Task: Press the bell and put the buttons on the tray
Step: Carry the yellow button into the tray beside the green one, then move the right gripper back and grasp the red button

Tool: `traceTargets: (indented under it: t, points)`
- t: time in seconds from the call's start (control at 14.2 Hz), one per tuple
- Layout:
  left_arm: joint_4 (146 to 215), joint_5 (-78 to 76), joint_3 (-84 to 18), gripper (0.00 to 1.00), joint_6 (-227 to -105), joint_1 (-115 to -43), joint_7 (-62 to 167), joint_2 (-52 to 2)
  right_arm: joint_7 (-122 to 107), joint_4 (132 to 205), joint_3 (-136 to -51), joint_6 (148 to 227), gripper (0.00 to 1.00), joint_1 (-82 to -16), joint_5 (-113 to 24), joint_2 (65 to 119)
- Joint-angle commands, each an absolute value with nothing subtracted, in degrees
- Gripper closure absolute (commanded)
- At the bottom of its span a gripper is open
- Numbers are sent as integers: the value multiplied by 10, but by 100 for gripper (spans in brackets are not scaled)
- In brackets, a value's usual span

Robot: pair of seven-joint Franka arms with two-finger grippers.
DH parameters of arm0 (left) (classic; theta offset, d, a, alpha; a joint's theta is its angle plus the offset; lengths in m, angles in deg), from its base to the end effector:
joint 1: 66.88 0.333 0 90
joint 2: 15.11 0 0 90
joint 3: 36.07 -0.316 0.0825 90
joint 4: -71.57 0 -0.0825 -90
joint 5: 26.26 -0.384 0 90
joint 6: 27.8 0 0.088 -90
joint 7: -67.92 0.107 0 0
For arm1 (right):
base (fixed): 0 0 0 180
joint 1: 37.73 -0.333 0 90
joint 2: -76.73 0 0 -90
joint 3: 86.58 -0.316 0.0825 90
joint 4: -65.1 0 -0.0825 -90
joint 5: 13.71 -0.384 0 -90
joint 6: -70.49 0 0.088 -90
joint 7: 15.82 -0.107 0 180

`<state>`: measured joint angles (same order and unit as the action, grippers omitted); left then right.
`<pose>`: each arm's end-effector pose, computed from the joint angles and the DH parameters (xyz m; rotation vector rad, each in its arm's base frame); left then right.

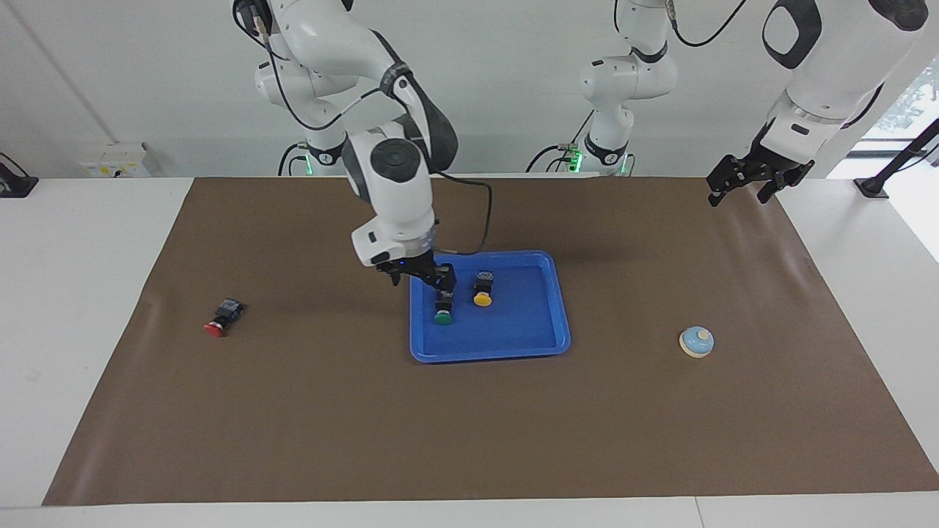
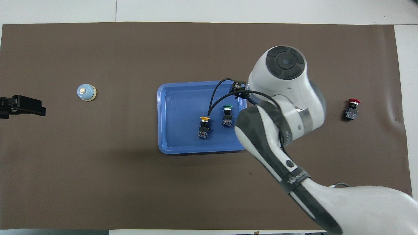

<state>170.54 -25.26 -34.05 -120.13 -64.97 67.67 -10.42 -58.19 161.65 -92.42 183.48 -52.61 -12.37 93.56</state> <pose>0.5298 -0.0035 0.5983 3.1267 0.0057 -0.0534 0.6037 0.2208 0.4282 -3.0831 0.5817 0.0135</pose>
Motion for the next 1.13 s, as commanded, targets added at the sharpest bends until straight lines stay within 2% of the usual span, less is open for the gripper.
traceTargets:
  t: [0.0,0.42,0.78,1.06]
  points:
    - [1718,-246,-341,0,-1203,-649,678,-91,-486,1628,-932,1819,0,-445,-125,913]
    - [1719,-247,-341,0,-1203,-649,678,-91,-314,1663,-931,1827,0,-293,-117,902]
    - [1718,-247,-341,0,-1203,-648,678,-91,-302,1763,-931,1938,0,-232,-80,879]
    - [1718,-246,-341,0,-1203,-648,678,-91,-301,1830,-931,2027,0,-205,-80,884]
